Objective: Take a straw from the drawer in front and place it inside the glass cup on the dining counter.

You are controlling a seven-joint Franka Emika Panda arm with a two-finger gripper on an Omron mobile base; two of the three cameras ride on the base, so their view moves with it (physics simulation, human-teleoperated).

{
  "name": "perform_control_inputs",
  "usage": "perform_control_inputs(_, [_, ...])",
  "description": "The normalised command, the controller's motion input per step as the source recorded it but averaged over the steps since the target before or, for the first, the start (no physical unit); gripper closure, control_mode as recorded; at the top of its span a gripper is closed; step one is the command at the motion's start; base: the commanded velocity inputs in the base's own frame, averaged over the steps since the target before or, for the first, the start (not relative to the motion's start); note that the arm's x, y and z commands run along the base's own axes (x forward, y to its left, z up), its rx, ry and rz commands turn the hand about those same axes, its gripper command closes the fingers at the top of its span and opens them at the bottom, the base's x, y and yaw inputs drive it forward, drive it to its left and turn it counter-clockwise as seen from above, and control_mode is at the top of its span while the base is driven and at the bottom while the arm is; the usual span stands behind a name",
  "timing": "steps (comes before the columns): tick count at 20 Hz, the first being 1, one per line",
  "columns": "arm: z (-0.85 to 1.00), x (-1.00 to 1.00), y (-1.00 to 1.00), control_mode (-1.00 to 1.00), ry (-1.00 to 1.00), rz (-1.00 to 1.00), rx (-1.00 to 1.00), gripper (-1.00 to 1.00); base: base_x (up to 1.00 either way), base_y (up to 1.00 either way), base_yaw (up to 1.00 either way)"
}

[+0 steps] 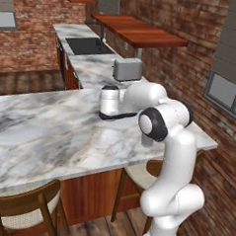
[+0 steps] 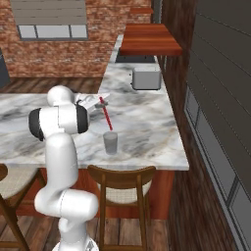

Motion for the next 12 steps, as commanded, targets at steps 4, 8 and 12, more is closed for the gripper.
perform_control_inputs(4, [-0.04, 0.00, -0.14, -1.00, 0.04, -0.08, 0.00, 1.00, 0.00, 0.00, 0.00])
perform_control_inputs(8, [0.00, 0.00, 0.00, -1.00, 0.01, -0.05, 0.00, 1.00, 0.00, 0.00, 0.00])
perform_control_inputs(12, [0.00, 0.00, 0.00, -1.00, 0.00, -0.04, 0.00, 1.00, 0.00, 0.00, 0.00])
